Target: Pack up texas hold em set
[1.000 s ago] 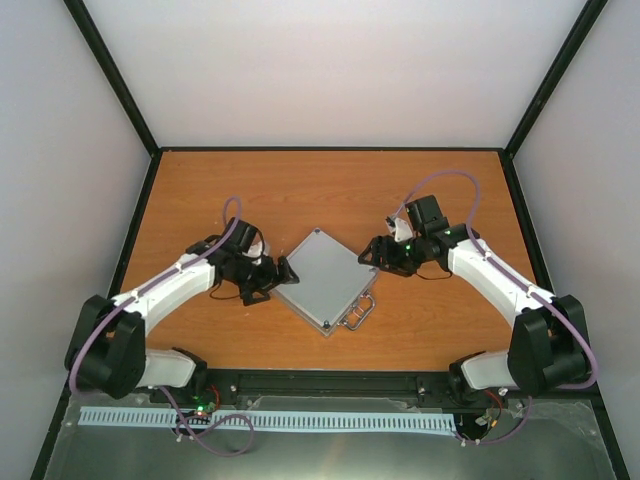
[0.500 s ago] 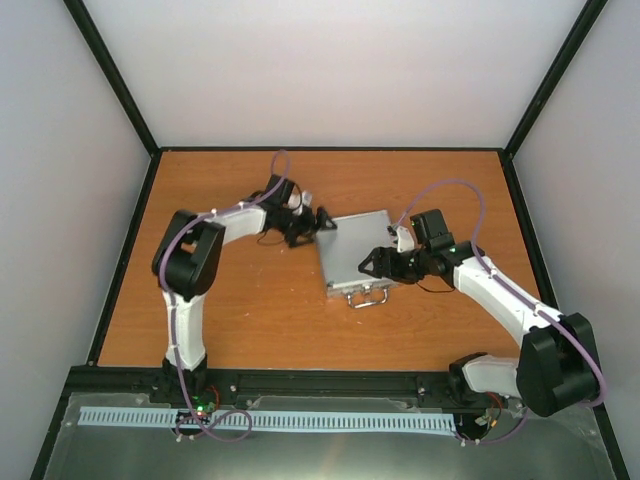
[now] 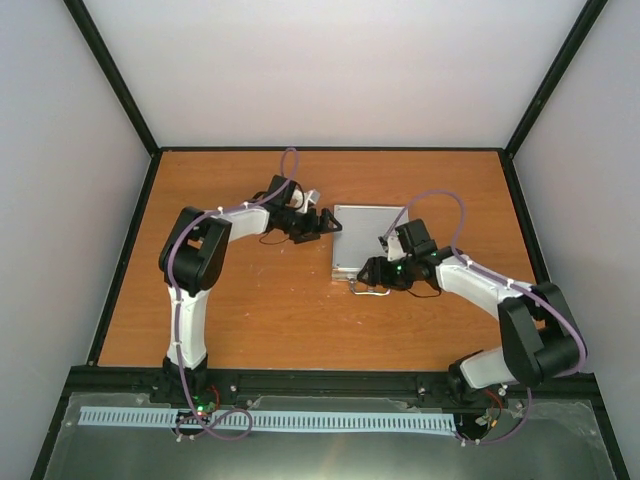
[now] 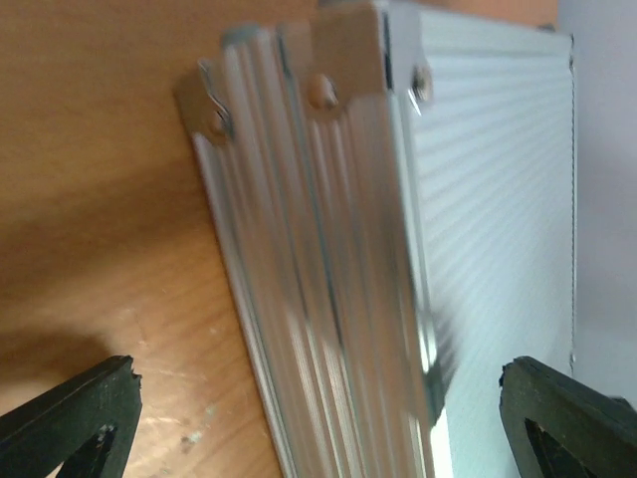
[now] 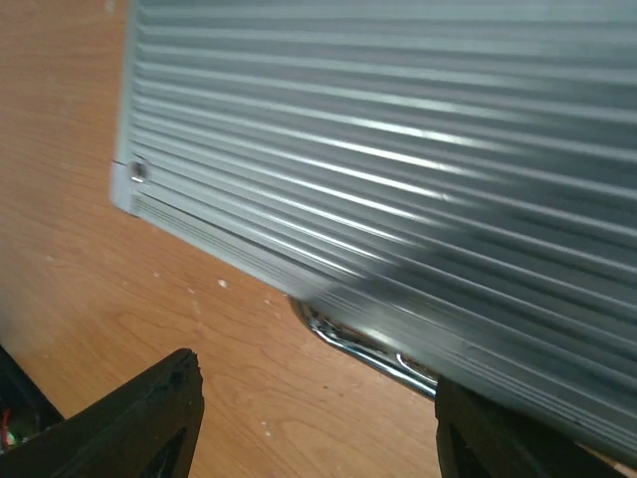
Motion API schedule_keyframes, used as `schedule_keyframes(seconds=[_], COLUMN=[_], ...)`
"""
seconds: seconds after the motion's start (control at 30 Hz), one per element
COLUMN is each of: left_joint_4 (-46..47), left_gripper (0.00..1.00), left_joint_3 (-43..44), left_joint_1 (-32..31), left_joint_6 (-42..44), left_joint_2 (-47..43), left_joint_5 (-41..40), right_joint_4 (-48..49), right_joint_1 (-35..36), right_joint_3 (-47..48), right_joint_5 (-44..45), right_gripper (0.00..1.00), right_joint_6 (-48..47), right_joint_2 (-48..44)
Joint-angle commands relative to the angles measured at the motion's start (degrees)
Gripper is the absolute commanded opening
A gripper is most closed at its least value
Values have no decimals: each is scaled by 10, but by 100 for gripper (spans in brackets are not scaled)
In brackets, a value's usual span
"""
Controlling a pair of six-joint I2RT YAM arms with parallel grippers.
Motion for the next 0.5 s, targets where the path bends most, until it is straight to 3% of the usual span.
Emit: schedule_keyframes(seconds=[0.0, 0.2, 0.47], left_joint_4=[-15, -74, -133], left_gripper=[99, 98, 82], left_joint_3=[-8, -29, -38], left_joint_1=[-18, -34, -47], left_joint_6=[24, 44, 77], left_joint_2=[-19, -41, -52], left_joint_5=[60, 76, 78], right_joint_4=[32, 23, 44], right_joint_1=[6, 18, 19], right_joint_3=[14, 7, 4], right_joint_5=[48, 87, 107], right_gripper=[64, 62, 62], right_joint_6=[-9, 4, 5], right_joint_2=[44, 45, 81])
